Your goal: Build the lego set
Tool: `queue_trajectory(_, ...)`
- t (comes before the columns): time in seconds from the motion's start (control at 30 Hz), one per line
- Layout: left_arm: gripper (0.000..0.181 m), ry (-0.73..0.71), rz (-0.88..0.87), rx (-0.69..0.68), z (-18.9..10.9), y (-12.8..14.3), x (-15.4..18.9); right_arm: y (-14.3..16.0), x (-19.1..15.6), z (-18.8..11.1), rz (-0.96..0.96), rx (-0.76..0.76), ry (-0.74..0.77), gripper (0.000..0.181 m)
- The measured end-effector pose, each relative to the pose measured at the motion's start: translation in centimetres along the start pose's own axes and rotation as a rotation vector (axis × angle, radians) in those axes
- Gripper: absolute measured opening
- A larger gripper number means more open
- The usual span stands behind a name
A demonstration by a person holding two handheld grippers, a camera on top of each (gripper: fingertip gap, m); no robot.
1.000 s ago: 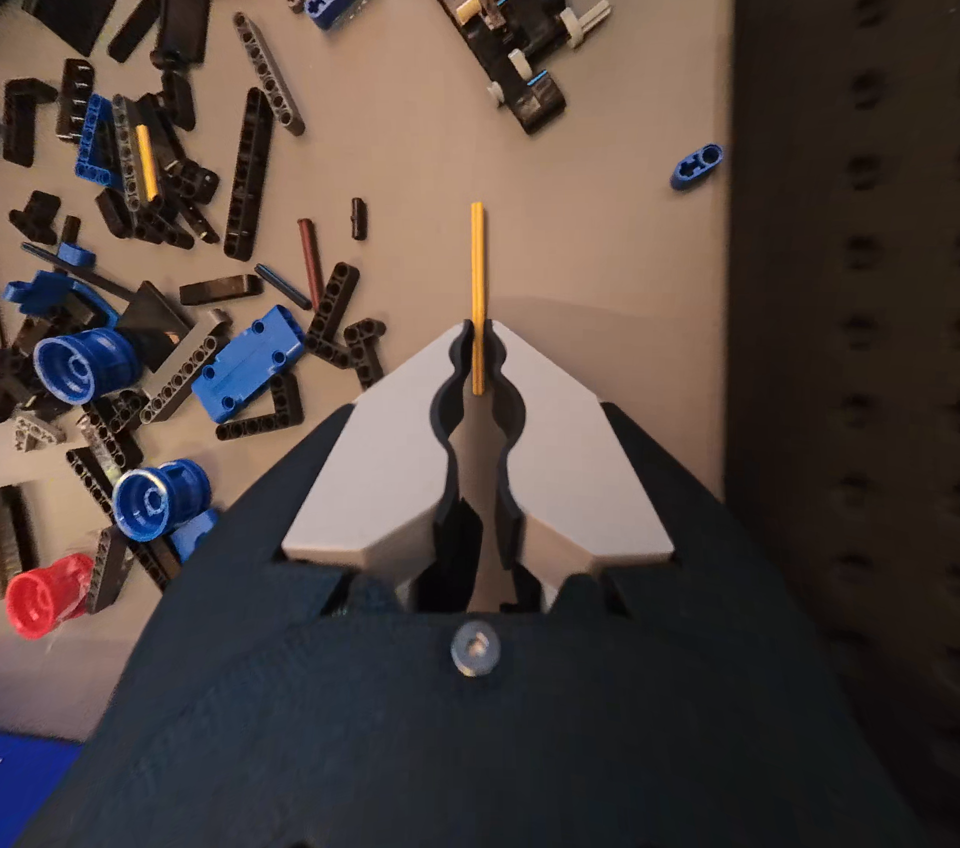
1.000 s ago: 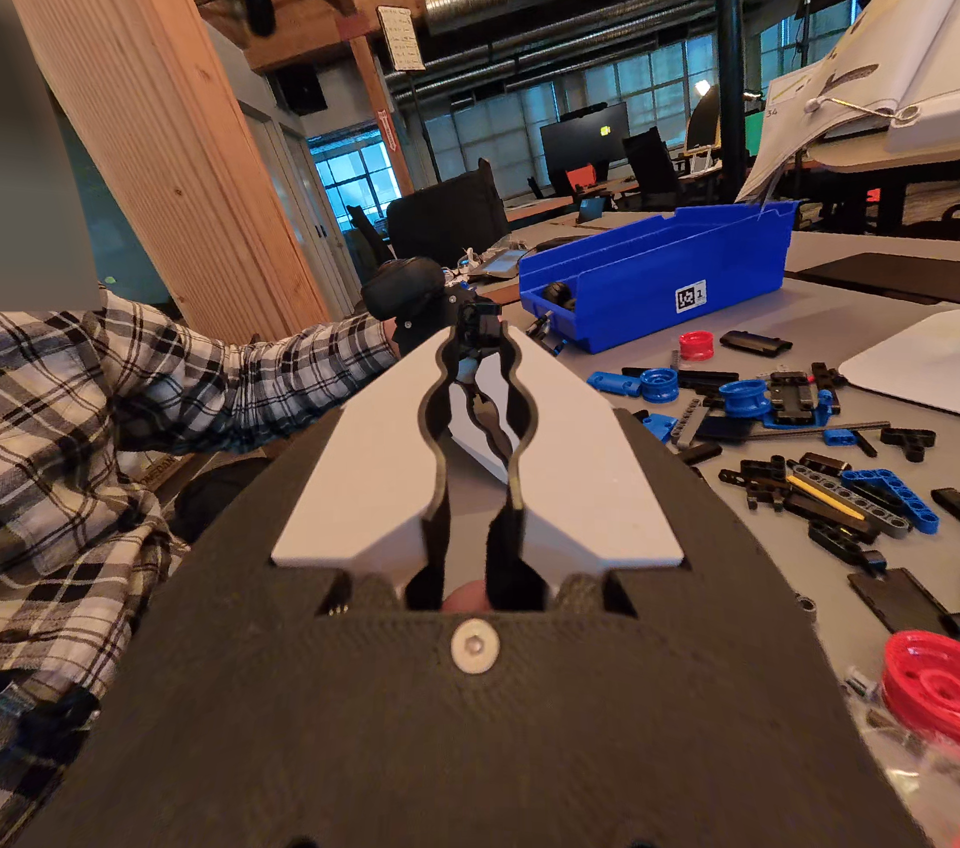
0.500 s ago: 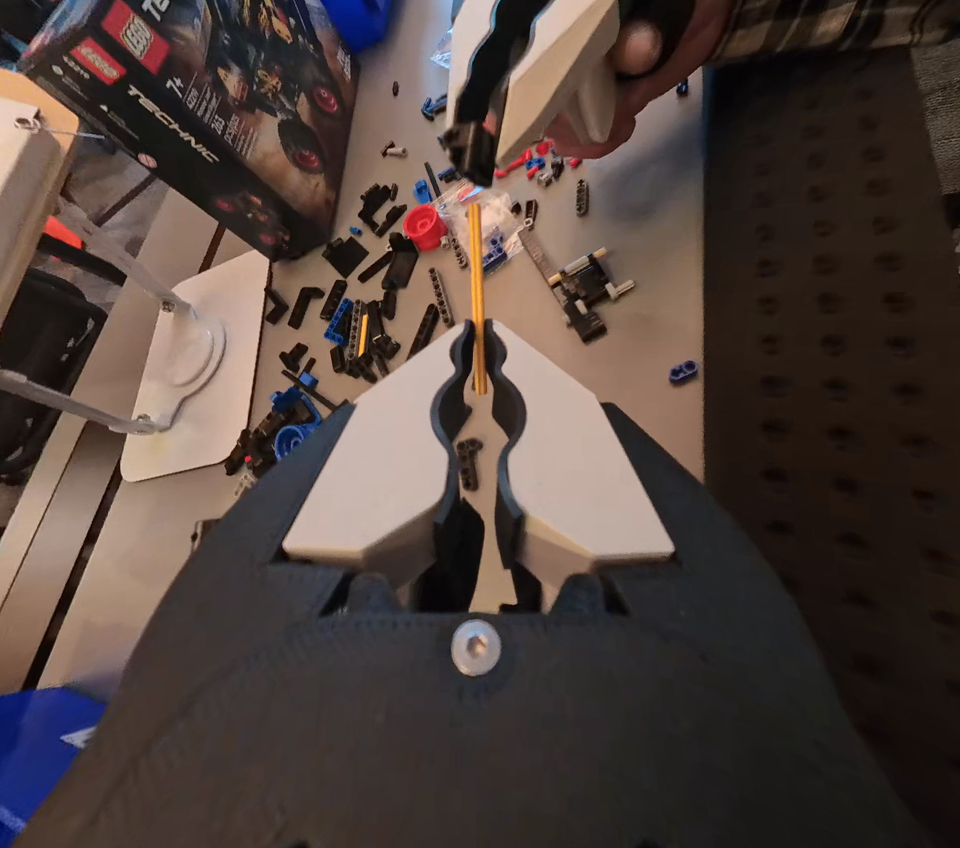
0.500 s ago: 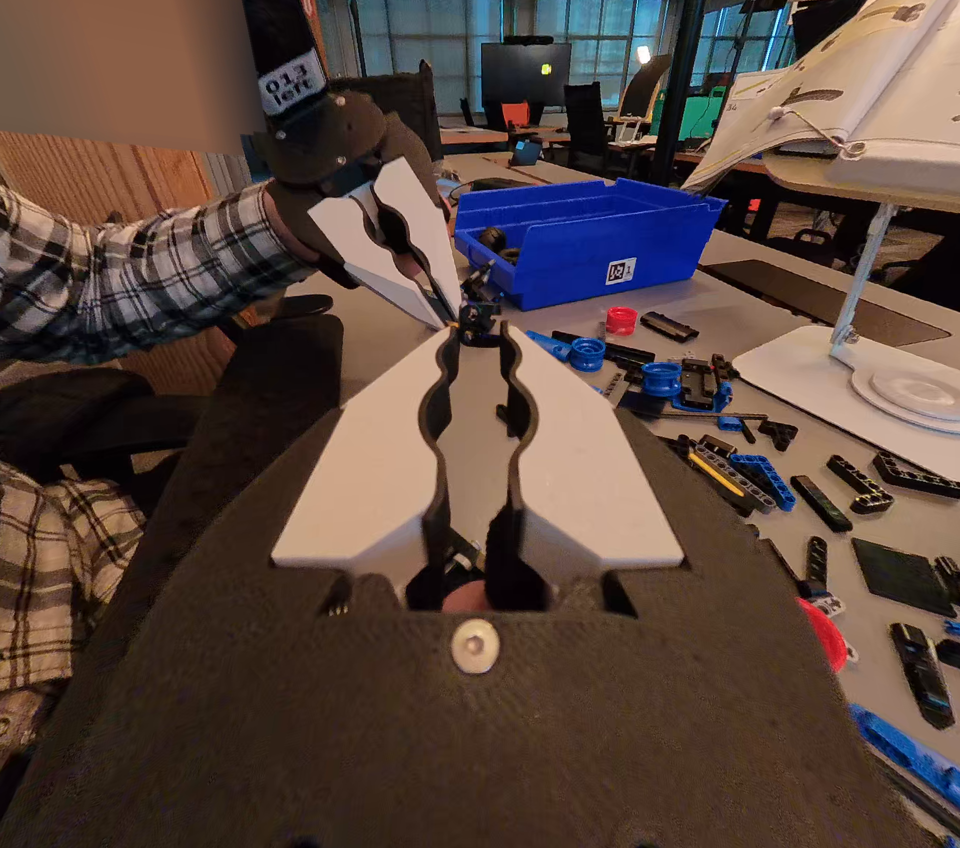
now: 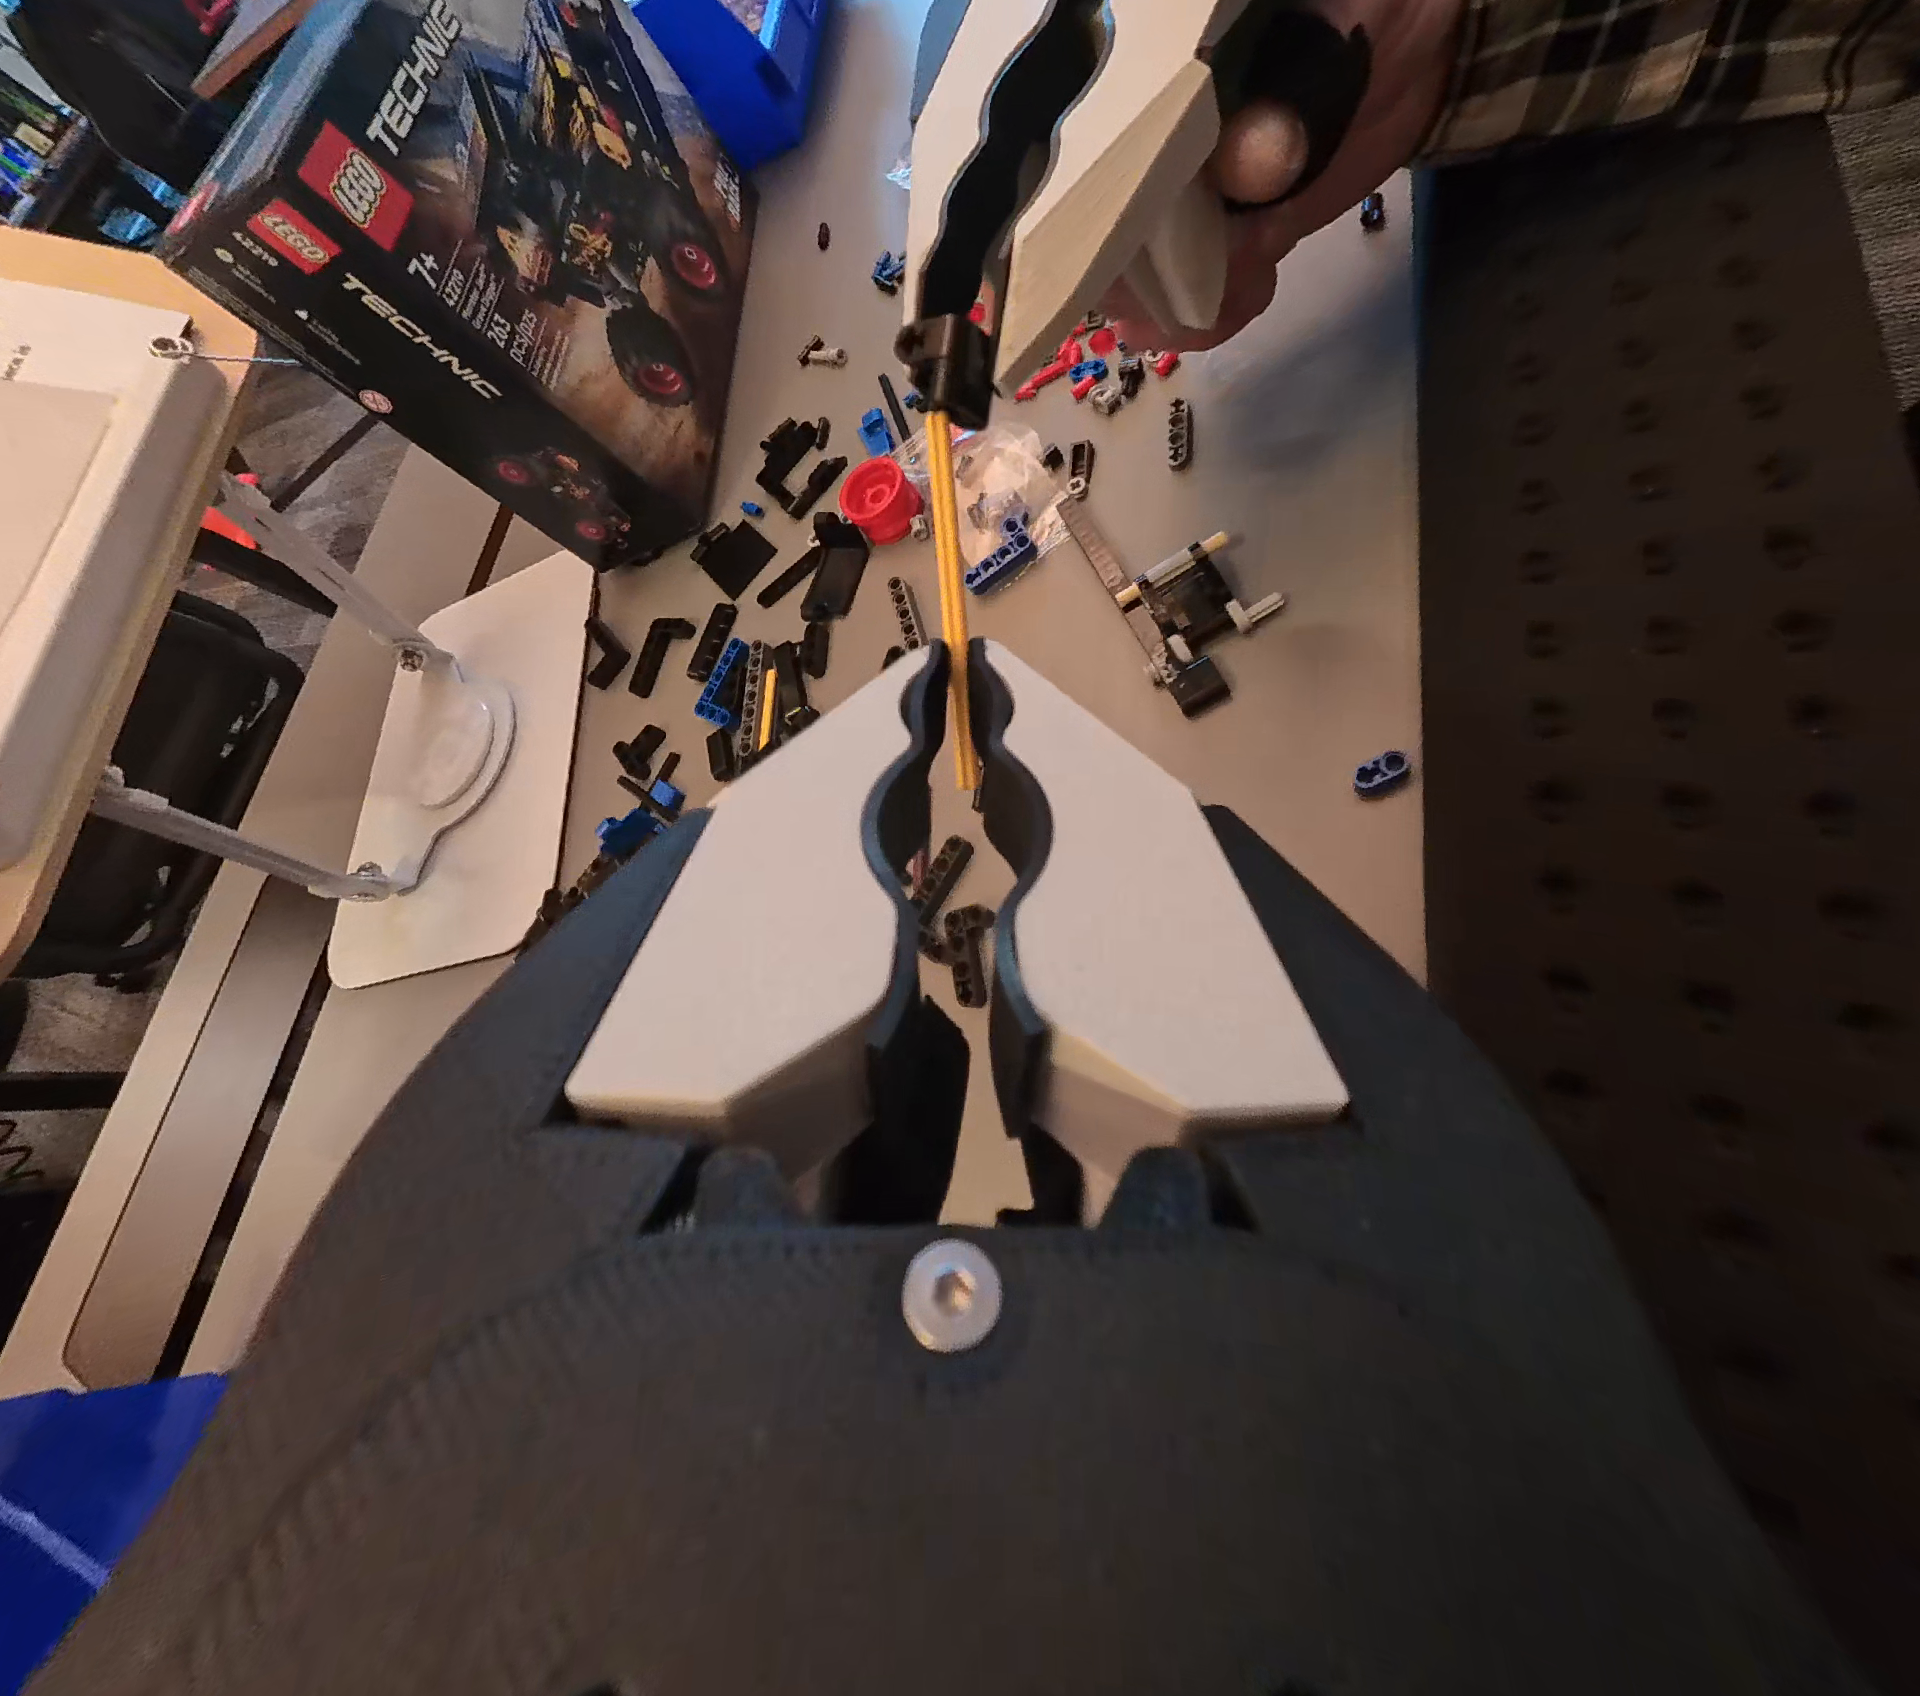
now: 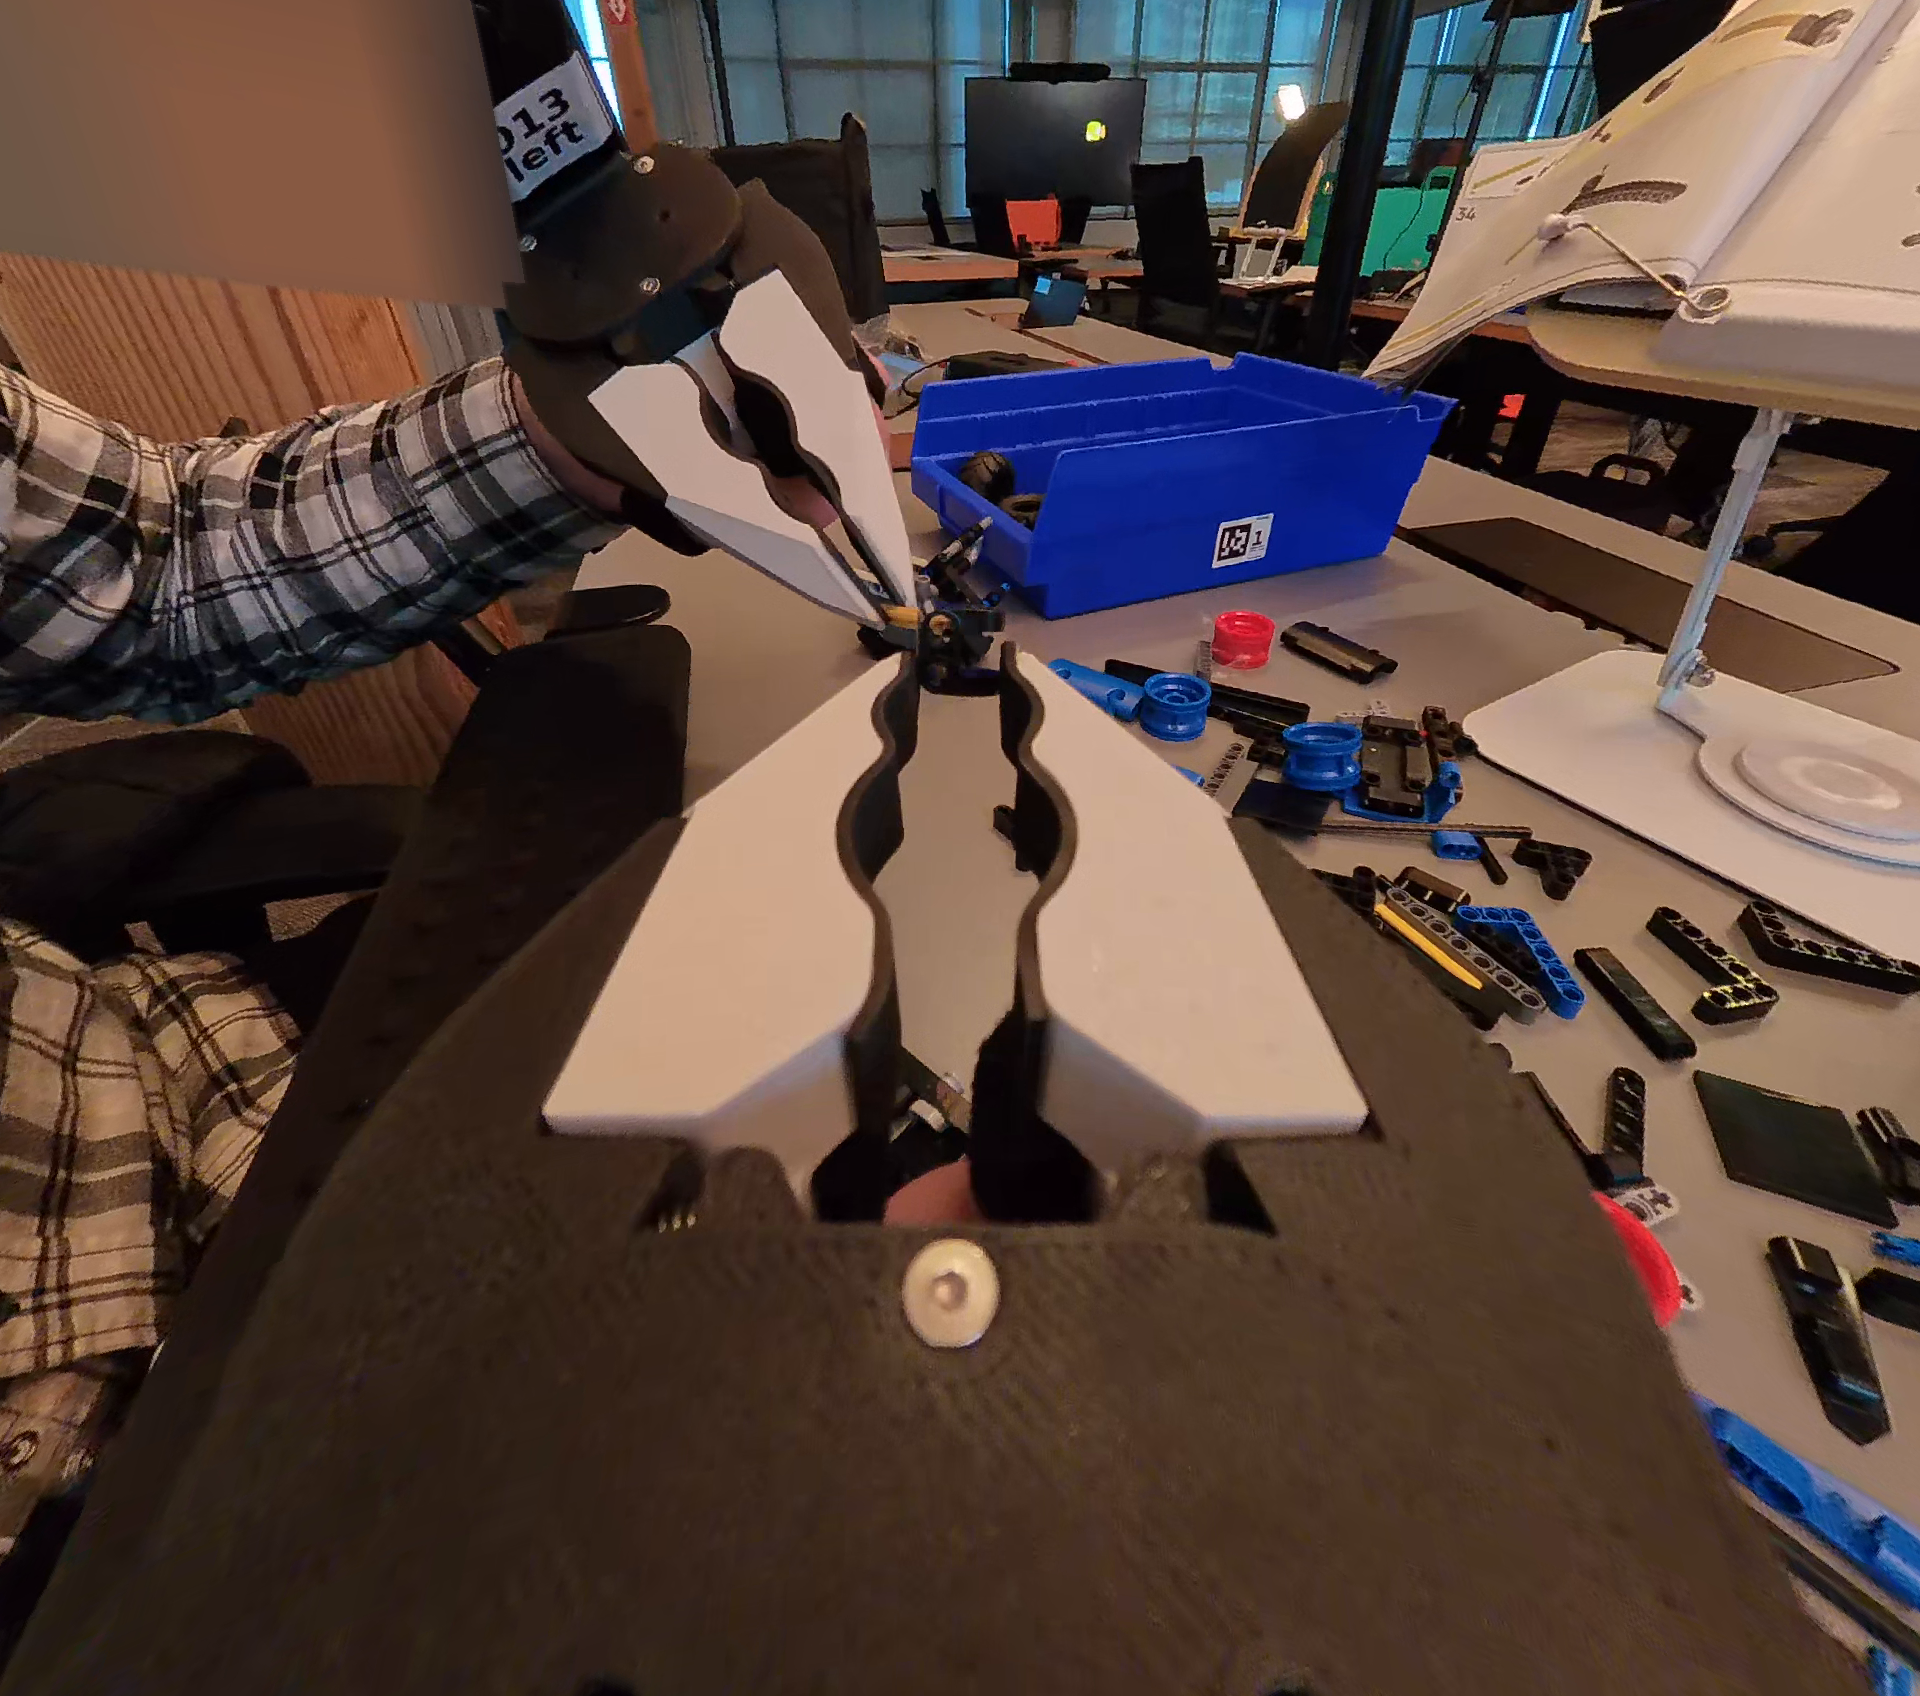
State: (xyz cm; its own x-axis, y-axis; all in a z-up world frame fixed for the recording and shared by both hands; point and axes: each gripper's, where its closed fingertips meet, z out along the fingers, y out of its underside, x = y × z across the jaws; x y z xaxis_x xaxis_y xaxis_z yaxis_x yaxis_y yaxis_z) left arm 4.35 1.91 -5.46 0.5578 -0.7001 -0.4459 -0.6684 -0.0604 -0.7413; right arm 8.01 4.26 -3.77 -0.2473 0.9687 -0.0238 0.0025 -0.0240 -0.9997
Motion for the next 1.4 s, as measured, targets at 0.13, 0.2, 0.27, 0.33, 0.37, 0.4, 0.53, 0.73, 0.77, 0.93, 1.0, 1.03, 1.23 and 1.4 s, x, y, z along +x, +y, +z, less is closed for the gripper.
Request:
queue_trajectory(0.13, 0.002, -0.004, 0.007, 0.011, -0.3, -0.4, 0.1, -0.2, 0.0, -0.1, 0.025, 0.012, -0.014, 0.014)
queue_trajectory(0.2, 0.002, -0.008, 0.018, 0.000, -0.3, -0.3, 0.1, 0.0, -0.1, 0.0, 0.027, 0.006, -0.018, 0.014)
queue_trajectory(0.27, 0.002, -0.010, 0.027, -0.004, -0.3, -0.3, 0.2, 0.0, -0.1, 0.0, 0.032, 0.003, -0.024, 0.014)
queue_trajectory(0.33, 0.002, -0.016, 0.037, -0.002, -0.3, -0.4, 0.2, -0.1, -0.3, 0.0, 0.045, 0.009, -0.037, 0.014)
queue_trajectory(0.37, 0.002, -0.025, 0.049, -0.002, -0.3, -0.5, 0.1, 0.0, -0.4, 0.0, 0.052, 0.007, -0.044, 0.014)
queue_trajectory(0.4, 0.002, -0.036, 0.066, -0.008, -0.4, -0.5, 0.0, 0.1, -0.3, 0.1, 0.057, -0.002, -0.046, 0.014)
queue_trajectory(0.53, 0.001, -0.087, 0.201, -0.082, -0.5, -0.4, -0.1, 0.4, -0.4, 0.1, 0.068, -0.017, -0.057, 0.014)
queue_trajectory(0.73, 0.001, -0.123, 0.364, -0.193, -0.6, -0.1, -0.1, 1.0, -0.4, 0.2, 0.028, -0.063, -0.050, 0.014)
queue_trajectory(0.77, 0.001, -0.130, 0.393, -0.213, -0.5, 0.1, -0.1, 1.2, -0.4, 0.3, 0.015, -0.079, -0.047, 0.014)
queue_trajectory(0.93, 0.000, -0.136, 0.489, -0.268, -0.5, 0.7, 0.2, 2.2, -0.6, 0.6, -0.037, -0.155, -0.036, 0.014)
queue_trajectory(1.0, 0.000, -0.134, 0.490, -0.264, -0.6, 0.8, 0.3, 2.6, -0.7, 0.7, -0.053, -0.181, -0.038, 0.014)
queue_trajectory(1.03, 0.001, -0.138, 0.492, -0.264, -0.7, 0.9, 0.3, 2.8, -0.8, 0.8, -0.067, -0.198, -0.036, 0.014)
queue_trajectory(1.23, 0.001, -0.150, 0.471, -0.281, -0.2, 2.8, 0.4, 4.1, -1.0, 1.4, -0.187, -0.297, 0.013, 0.014)
queue_trajectory(1.4, 0.001, -0.171, 0.436, -0.279, 0.6, 4.5, 0.8, 4.3, -1.9, 2.2, -0.298, -0.344, 0.043, 0.014)
